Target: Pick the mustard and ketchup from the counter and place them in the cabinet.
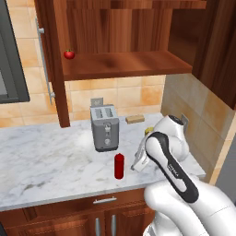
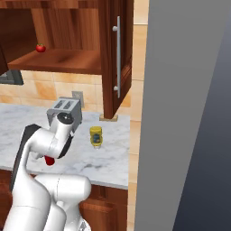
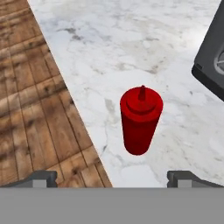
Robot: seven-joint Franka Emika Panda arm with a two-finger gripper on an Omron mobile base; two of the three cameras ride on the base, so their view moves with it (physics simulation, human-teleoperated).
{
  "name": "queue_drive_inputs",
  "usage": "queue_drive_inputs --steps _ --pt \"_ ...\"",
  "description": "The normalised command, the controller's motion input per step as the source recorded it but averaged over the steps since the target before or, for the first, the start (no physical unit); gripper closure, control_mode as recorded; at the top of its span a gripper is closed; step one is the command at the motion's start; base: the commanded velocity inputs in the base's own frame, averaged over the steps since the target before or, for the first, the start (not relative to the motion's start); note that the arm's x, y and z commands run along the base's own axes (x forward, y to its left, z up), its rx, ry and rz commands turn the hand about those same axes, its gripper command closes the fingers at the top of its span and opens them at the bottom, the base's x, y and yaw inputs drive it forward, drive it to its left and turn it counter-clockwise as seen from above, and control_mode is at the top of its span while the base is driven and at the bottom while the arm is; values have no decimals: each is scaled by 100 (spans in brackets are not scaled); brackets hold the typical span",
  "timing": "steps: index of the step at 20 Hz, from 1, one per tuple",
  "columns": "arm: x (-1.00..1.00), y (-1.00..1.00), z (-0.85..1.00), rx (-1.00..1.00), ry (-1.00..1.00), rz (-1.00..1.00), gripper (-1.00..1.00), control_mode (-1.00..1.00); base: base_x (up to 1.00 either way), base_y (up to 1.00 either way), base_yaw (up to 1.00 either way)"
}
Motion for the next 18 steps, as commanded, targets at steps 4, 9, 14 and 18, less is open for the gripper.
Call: queue_drive_inputs --steps 4,9,14,18 --pt "0 0 -24 1 4 1 -100 -100 0 0 0" --pt "0 1 -26 5 2 3 -100 -100 0 0 0" --pt "13 11 -22 6 0 2 -100 -100 0 0 0" --pt "21 23 -23 4 0 0 -100 -100 0 0 0"
